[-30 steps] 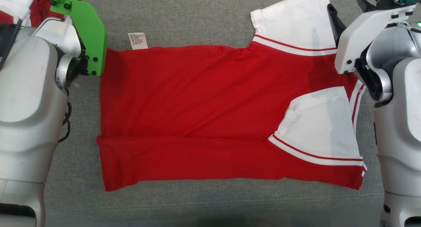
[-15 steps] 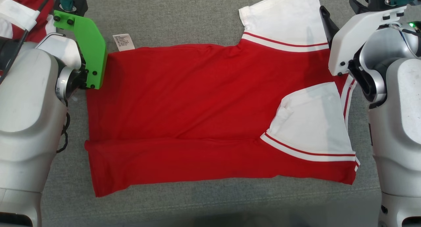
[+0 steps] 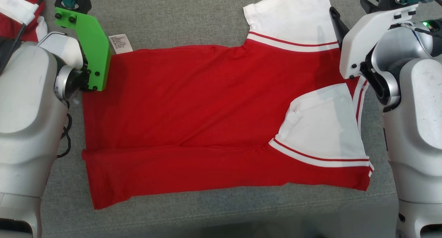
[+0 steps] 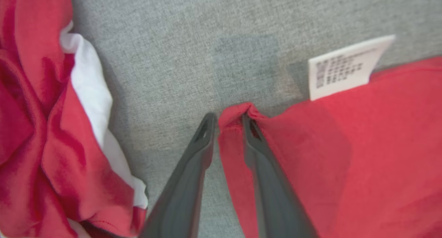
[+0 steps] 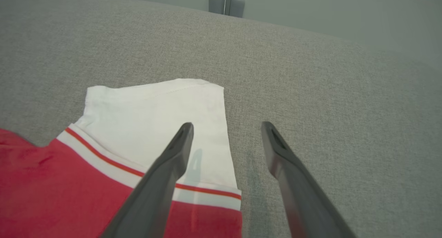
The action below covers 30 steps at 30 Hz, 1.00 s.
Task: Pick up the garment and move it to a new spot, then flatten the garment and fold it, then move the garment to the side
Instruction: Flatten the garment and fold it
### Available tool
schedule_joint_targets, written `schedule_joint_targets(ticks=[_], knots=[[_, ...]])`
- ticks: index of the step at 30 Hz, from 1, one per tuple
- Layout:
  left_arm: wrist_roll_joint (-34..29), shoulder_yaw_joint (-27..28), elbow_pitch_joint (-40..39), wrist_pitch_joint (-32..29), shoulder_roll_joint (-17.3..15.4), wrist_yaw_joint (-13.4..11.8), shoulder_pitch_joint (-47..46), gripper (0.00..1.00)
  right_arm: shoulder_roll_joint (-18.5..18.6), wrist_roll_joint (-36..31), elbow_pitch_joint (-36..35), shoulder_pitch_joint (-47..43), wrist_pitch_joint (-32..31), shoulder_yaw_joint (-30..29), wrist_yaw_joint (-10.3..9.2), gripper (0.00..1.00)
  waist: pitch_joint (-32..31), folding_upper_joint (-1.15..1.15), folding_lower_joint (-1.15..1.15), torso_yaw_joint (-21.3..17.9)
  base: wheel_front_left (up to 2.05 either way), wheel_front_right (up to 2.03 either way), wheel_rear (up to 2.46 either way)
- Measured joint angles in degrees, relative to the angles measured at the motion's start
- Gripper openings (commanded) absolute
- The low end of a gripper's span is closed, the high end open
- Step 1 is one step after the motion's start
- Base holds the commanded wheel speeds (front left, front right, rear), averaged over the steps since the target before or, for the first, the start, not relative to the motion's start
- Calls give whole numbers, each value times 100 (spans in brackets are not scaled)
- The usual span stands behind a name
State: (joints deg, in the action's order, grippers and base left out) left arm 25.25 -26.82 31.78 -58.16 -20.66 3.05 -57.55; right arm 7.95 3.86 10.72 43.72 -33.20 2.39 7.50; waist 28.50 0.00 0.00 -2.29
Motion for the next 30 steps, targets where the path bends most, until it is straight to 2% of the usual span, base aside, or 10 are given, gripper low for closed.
schedule_joint_targets(ticks=[1,7,13,20,25,30], knots=[[0,0,0,0,0,0,0,0,0,0,0,0,0,0,0,100,0,0,0,0,0,0,0],[73,-7,-37,-79,0,7,1,0,21,27,88,157,-147,58,0,100,29,0,0,2,0,0,0],[182,70,-172,-76,-11,5,-41,0,42,58,336,598,-808,254,0,100,142,0,0,3,0,0,0],[242,123,-443,-103,-71,-1,-254,0,-152,-115,837,1462,-1511,179,0,100,420,0,0,24,0,0,0],[287,131,-579,-122,-82,-2,-329,0,-222,-352,1408,1831,-1580,187,-1,100,610,0,0,65,0,0,0],[294,104,-632,-120,-59,-2,-359,0,-335,-470,1917,2092,-1372,40,0,100,666,0,0,131,0,0,0]])
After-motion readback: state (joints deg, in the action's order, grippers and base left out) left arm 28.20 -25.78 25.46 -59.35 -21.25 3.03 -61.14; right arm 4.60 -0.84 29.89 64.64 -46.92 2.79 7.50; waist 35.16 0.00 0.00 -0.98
